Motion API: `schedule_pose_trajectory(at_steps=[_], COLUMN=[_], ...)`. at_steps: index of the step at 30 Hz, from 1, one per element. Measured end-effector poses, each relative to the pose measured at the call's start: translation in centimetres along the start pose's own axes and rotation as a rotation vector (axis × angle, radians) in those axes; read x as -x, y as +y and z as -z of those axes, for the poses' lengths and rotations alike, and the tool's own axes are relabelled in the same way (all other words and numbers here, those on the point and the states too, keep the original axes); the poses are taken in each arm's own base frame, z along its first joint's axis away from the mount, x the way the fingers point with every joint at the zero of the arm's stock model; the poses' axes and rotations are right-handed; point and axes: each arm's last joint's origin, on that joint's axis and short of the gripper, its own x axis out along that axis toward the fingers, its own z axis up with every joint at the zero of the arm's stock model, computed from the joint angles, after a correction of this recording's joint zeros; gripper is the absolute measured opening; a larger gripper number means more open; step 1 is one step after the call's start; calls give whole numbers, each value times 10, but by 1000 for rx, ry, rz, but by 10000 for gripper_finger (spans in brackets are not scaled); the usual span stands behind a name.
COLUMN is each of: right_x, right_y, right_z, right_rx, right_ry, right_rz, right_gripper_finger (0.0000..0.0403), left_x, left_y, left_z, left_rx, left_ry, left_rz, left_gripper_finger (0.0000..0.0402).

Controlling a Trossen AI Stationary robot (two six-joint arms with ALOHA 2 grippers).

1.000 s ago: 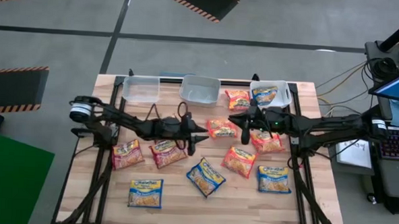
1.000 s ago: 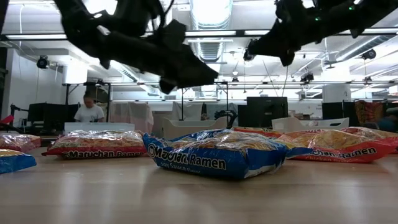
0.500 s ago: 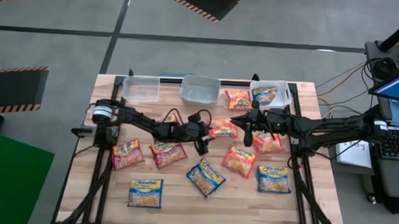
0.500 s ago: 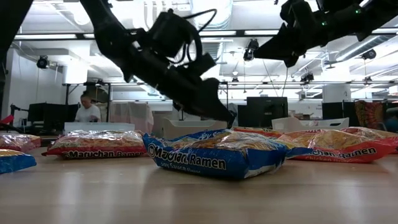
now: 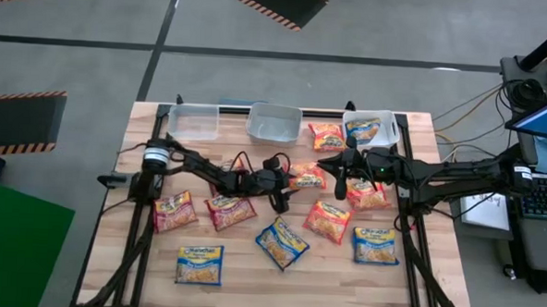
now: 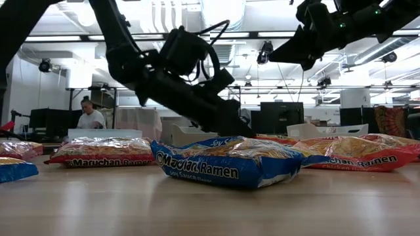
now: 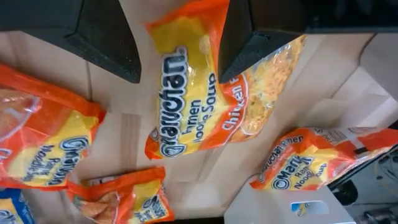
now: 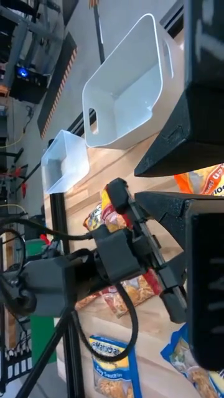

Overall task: Sort Maruchan noodles
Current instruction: Put the orange noodle pack into the transparent bin

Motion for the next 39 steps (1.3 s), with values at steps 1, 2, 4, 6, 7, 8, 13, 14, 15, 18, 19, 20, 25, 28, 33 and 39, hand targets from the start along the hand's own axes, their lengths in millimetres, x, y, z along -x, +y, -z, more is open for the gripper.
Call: schedule_pose_trajectory(at_steps=[1, 2, 4, 6, 7, 8, 13, 14, 15, 18, 19, 20, 25, 28, 33, 39], right_x=[0, 0, 0, 0, 0, 0, 0, 0, 0, 0, 0, 0, 0, 0, 0, 0], right_y=[0, 0, 0, 0, 0, 0, -1, -1, -1, -1, -1, -1, -1, -1, -1, -1], right_z=[0, 0, 0, 0, 0, 0, 0, 0, 0, 0, 0, 0, 0, 0, 0, 0], right_rx=[1, 2, 2, 1, 1, 1, 1, 3, 5, 6, 6, 6, 6, 6, 7, 9], right_ry=[0, 0, 1, 1, 1, 1, 0, 0, 0, 0, 0, 0, 0, 0, 1, 2], right_rz=[0, 1, 5, 6, 8, 8, 10, 9, 10, 10, 10, 10, 10, 10, 10, 11], right_gripper_finger=[38, 38, 38, 38, 38, 38, 38, 38, 38, 38, 38, 38, 38, 38, 38, 38], left_x=[-2, -4, -7, -9, -9, -10, -11, -11, -11, -11, -11, -11, -3, 10, 42, 105], left_y=[0, -1, -2, -2, -2, -2, -1, 0, 0, 0, 0, 0, 3, 7, 19, 48], left_z=[2, 4, 7, 8, 9, 9, 11, 11, 11, 12, 12, 11, -7, -31, -69, -106], left_rx=[1, 0, 0, 0, 0, 0, 7, 8, 9, 29, 37, 51, 95, 106, 107, 79], left_ry=[0, 6, 14, 15, 15, 14, 26, 26, 26, 27, 28, 26, -19, -73, -74, 14], left_rz=[0, 0, 0, -1, -2, -4, -40, -41, -42, -42, -42, -44, -37, -32, -119, -372], left_gripper_finger=[197, 195, 190, 181, 174, 166, 107, 91, 74, 19, 10, 8, 2, 1, 0, 0])
